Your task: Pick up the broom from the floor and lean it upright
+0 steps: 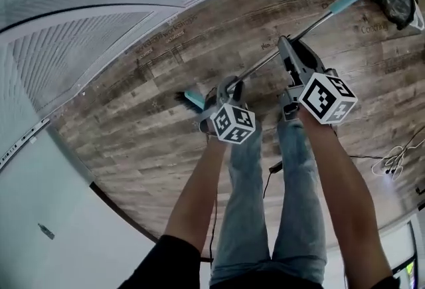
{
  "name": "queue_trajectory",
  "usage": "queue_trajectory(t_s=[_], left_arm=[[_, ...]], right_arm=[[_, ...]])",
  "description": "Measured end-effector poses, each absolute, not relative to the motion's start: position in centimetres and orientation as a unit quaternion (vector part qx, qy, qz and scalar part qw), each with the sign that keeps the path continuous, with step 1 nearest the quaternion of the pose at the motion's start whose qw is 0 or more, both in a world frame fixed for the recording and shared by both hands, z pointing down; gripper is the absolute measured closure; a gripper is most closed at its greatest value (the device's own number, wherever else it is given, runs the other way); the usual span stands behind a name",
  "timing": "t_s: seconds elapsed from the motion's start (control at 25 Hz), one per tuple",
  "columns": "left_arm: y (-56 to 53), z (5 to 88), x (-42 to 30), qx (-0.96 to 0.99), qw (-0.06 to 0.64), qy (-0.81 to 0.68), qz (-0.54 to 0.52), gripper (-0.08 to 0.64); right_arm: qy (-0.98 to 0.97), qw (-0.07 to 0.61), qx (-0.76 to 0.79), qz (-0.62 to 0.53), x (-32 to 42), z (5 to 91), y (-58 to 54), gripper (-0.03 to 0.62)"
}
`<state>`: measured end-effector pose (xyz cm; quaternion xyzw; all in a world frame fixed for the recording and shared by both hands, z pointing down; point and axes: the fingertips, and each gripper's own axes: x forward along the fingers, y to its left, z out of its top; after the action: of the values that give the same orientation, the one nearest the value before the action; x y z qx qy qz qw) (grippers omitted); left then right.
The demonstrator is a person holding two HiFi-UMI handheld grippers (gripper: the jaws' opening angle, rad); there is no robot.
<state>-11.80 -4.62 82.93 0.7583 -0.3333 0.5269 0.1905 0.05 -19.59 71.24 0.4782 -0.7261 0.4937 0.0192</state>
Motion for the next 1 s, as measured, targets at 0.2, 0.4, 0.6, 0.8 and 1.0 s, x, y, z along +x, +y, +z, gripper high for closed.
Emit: queue_trajectory(t_s=[0.2, 0.4, 0.6, 0.8, 1.0], left_arm=[[-6.4, 73.6, -14.8, 0.76, 0.24, -0.398, 0.454, 0.472], [-7.8, 65.5, -18.6, 0.741, 0.26, -0.469, 0.405, 0.472], [-9.0, 59.4, -20.2, 0.747, 0.226, -0.484, 0.396, 0.454], [-8.3, 54.4, -21.6, 0.782, 0.167, -0.45, 0.398, 0.388], [-7.1, 50.4, -25.4, 0.801, 0.198, -0.477, 0.304, 0.36]], right_arm=[[-0.827, 0.005, 0.379, 0.416, -7.8, 57.8, -21.2, 0.503], [-0.901, 0.026, 0.268, 0.339, -14.8, 46.9, -20.9, 0.503], [-0.938, 0.03, 0.2, 0.283, -18.8, 39.1, -20.4, 0.505], [-0.957, 0.057, 0.18, 0.219, -22.1, 35.7, -18.6, 0.504], [-0.964, 0.109, 0.165, 0.178, -25.4, 37.0, -17.2, 0.503]])
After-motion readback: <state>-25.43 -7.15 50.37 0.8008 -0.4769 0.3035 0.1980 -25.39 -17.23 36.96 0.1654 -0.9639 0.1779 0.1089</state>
